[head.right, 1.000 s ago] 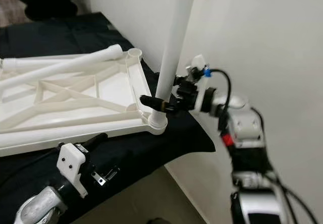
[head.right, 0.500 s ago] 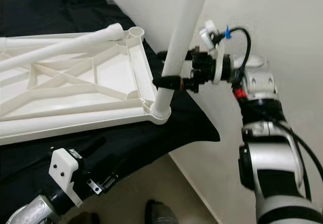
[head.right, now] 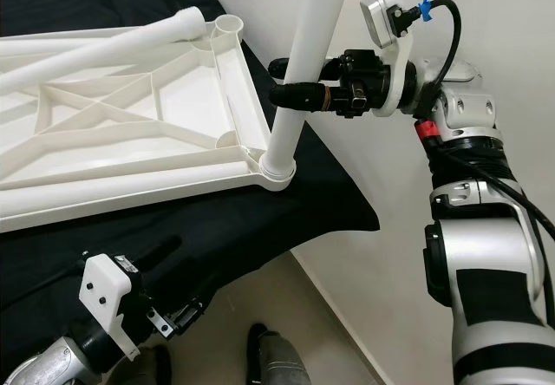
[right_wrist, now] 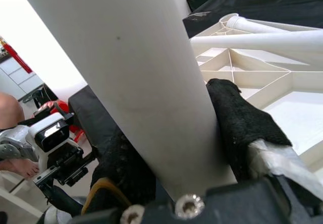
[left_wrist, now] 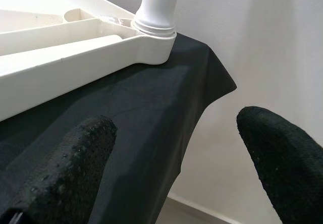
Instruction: Building children table
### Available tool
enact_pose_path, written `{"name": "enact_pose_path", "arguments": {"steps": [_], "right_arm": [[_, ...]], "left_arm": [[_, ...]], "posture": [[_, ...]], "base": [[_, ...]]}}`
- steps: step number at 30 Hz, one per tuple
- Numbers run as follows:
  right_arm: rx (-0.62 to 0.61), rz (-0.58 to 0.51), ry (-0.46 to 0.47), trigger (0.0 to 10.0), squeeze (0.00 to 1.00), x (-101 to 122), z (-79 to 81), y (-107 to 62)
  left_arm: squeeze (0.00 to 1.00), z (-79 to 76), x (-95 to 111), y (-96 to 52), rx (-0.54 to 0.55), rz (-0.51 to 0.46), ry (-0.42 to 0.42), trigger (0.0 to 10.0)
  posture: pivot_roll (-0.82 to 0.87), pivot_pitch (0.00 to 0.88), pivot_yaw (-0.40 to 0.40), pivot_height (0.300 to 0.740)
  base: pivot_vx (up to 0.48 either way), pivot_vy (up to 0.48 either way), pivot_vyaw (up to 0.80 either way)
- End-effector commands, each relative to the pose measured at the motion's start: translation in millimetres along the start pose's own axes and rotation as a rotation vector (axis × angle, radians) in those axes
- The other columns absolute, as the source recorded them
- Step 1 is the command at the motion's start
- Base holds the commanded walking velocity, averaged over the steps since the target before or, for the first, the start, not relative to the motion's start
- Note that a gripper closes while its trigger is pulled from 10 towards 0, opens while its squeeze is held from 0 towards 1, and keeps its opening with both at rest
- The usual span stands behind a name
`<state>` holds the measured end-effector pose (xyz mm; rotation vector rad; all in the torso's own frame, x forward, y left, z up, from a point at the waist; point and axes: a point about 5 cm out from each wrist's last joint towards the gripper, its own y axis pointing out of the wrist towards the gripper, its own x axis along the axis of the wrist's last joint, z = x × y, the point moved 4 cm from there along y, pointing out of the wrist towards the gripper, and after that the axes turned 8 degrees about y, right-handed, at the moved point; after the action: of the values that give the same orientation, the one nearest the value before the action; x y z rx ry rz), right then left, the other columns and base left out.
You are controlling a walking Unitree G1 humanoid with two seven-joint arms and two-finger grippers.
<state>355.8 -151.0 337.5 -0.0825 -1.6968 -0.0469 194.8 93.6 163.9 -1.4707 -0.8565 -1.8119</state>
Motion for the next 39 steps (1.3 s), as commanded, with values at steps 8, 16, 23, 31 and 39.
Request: {"name": "enact_pose_path", "arguments": {"steps": [8,16,23,31,39], "right_arm": [[-0.275,0.15,-0.005,0.0,0.0,-19.5,-2.7,-40.5],[-1.36,0.306,0.001,0.0,0.0,-170.7,47.4,3.2],[-1.126,0.186,0.098,0.0,0.0,-180.7,34.2,61.3],[-1.136,0.177,0.202,10.0,0.0,-177.9,53.9,82.9],[-0.695,-0.047,0.235,10.0,1.0,-149.8,61.7,89.9]], "left_arm": [[0.0,-3.4,-3.5,3.7,-0.013,0.009,-0.016,10.0],[0.0,5.3,-22.2,20.0,-0.008,0.011,-0.004,10.0],[0.0,16.5,-38.2,33.6,-0.002,0.025,0.0,10.0],[0.0,24.0,-42.5,37.2,0.033,0.017,0.037,10.0],[0.0,19.5,-37.0,34.0,0.018,0.004,0.032,10.0]], "posture": [[0.03,0.282,-0.174,0.74],[-0.02,0.127,-0.145,0.74],[-0.04,0.037,-0.133,0.74],[-0.03,0.025,-0.124,0.74],[0.0,0.086,-0.114,0.74]], "base": [[0.0,0.0,0.0],[0.0,0.0,0.0],[0.0,0.0,0.0],[0.0,0.0,0.0],[0.0,0.0,0.0]]}}
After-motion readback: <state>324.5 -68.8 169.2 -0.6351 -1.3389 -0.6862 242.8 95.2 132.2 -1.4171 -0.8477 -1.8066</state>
